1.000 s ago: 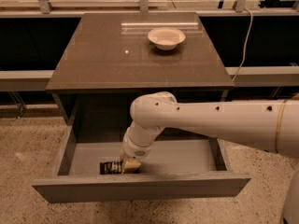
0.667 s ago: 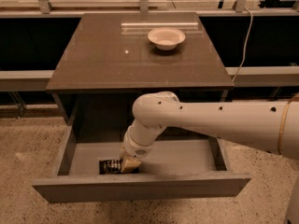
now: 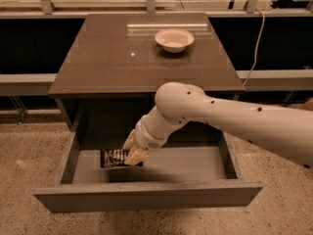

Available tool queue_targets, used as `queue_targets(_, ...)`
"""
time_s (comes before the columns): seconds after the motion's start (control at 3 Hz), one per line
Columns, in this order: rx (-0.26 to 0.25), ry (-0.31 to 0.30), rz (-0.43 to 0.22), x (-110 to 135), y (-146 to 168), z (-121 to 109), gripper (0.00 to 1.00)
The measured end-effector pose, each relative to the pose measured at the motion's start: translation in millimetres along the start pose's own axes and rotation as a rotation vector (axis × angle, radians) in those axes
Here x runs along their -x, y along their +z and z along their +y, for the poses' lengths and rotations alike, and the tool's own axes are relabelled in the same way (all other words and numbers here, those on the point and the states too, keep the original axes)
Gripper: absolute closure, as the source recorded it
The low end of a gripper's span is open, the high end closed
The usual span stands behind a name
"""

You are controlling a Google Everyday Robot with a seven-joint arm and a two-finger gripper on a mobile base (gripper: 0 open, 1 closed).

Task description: Pick rxbar chocolate from top drawer and place on counter

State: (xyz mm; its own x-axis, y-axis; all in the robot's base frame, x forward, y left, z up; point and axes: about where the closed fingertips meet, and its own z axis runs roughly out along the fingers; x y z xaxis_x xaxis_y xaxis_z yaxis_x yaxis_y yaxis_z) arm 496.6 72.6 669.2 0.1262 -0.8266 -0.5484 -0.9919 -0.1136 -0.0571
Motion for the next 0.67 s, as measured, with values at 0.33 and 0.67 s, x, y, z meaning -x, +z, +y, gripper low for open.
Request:
queue_targets(0.33, -0.028, 0.001, -0.067, 9.8, -30.0, -8.5, 1.0)
queue_targets(0.67, -0.012, -0.008, -0.12, 26.5, -61.7, -9.1, 1.0)
